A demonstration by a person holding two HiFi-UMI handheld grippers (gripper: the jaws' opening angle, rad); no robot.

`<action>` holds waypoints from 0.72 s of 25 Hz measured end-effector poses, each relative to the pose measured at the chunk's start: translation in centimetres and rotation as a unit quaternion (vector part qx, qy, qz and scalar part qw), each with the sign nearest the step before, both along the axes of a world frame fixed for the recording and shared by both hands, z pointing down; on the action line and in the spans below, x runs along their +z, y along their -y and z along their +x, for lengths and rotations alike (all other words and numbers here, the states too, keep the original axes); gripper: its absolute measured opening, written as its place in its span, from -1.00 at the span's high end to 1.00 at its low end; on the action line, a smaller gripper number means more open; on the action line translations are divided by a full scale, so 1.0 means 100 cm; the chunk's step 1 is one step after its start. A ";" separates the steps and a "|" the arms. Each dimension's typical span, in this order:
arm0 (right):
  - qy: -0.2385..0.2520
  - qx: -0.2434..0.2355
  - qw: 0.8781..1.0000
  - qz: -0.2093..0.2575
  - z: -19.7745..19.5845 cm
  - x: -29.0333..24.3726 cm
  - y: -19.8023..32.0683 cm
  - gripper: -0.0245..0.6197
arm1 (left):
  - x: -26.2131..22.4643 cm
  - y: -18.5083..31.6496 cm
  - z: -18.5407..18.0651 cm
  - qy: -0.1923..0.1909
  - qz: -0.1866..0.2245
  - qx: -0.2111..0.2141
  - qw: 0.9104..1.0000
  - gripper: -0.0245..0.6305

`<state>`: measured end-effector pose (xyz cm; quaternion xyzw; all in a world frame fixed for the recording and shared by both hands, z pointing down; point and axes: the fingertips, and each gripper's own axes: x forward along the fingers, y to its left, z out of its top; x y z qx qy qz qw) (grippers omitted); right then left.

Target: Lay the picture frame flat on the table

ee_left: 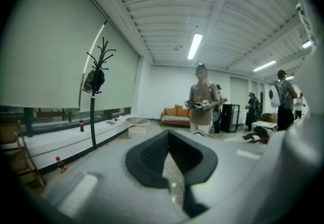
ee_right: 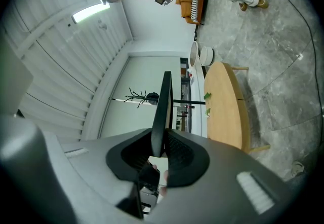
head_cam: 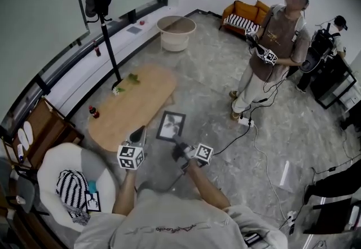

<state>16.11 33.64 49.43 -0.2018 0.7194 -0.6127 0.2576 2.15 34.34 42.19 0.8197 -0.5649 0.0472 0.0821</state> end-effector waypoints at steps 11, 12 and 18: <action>-0.007 0.005 1.000 -0.007 0.016 0.010 0.030 0.70 | 0.013 0.030 0.016 -0.001 -0.010 0.007 1.000 0.93; -0.007 0.006 1.000 -0.008 0.018 0.011 0.036 0.70 | 0.014 0.035 0.017 -0.001 -0.009 0.008 1.000 0.93; -0.002 0.010 1.000 -0.005 0.005 0.017 0.071 0.70 | 0.018 0.072 0.004 -0.001 -0.009 0.010 1.000 0.93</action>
